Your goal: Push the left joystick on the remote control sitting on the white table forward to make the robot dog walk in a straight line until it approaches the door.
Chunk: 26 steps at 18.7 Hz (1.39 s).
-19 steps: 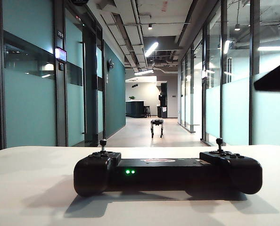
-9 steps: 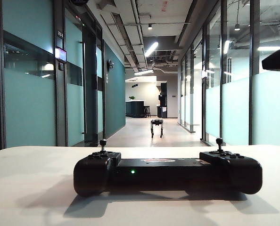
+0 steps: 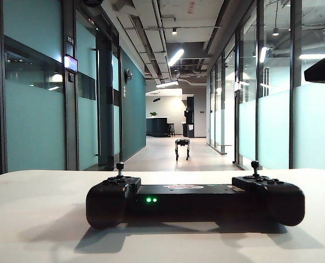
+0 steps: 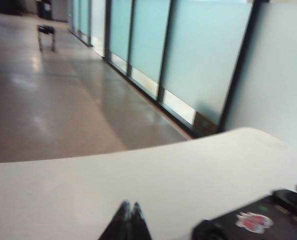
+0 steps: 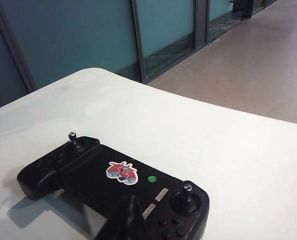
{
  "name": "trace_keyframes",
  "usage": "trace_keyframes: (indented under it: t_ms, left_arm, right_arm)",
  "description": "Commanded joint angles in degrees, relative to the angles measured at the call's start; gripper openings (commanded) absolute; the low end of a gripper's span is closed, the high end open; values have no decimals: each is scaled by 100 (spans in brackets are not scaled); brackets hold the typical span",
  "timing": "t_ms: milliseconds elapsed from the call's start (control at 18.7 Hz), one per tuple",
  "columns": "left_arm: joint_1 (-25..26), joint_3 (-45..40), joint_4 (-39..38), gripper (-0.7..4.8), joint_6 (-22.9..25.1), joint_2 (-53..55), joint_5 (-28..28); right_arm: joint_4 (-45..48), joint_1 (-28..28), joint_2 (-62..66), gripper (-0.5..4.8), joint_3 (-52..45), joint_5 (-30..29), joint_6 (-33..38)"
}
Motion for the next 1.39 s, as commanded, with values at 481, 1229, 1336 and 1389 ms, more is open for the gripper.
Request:
trace_keyframes:
  t_ms: [481,1229,1336,1389]
  left_arm:
    - [1917,20,24,-5,225,11,48]
    - [2264,17,-48,-5,278,11,-11]
    - [2264,17,-48,-5,275,11,-11]
    - [2264,17,-48,-5,278,11,-11]
  right_arm:
    - [101,0,-2,-1,28,0,-11]
    - [98,0,-2,-1,26,0,-11]
    - [101,0,-2,-1,28,0,-11]
    - [98,0,-2,-1,26,0,-11]
